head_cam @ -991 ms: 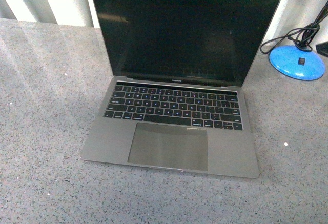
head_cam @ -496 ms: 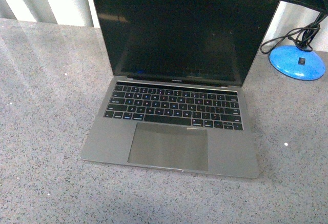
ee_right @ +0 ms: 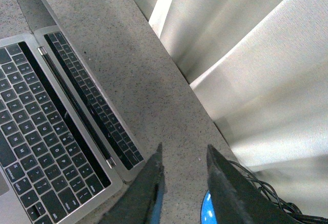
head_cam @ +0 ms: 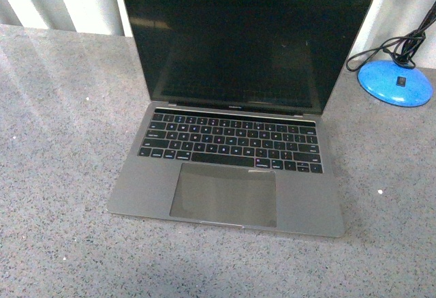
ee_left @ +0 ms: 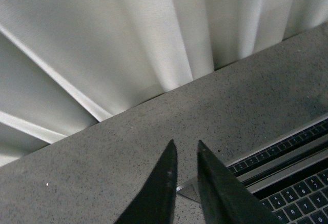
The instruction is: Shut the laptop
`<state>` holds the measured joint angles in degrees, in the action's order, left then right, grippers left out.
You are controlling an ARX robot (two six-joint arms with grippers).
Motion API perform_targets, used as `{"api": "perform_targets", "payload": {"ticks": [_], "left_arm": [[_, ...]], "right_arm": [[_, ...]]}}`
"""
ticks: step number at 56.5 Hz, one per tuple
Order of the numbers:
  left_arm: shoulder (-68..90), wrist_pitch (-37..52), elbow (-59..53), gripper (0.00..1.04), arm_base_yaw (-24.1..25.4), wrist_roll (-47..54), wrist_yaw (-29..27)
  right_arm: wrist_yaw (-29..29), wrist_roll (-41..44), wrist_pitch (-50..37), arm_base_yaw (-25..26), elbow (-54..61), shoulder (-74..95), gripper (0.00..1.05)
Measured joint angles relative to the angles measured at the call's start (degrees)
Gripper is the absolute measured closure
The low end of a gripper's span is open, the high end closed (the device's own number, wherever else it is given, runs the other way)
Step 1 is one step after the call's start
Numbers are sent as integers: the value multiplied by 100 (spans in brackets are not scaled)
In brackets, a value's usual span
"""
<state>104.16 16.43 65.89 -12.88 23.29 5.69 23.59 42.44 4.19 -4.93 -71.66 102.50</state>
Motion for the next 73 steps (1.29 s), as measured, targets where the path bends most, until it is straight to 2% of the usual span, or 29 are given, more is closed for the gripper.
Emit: {"api": "perform_targets", "payload": {"ticks": [2,8,30,73], "left_arm": [[94,-35,101,102,-46,81,37],[306,-103,334,101,-157,293,68],[608,-839,874,101,-304,857,437],[824,-981,997,101,-212,986,632]], "right_arm": [[-11,2,20,-11,-50,46,87],[28,26,94,-35,-142,144,105],[140,-7,240,-177,-444,435,104],[306,-61,138,-310,-372,723,104]]}}
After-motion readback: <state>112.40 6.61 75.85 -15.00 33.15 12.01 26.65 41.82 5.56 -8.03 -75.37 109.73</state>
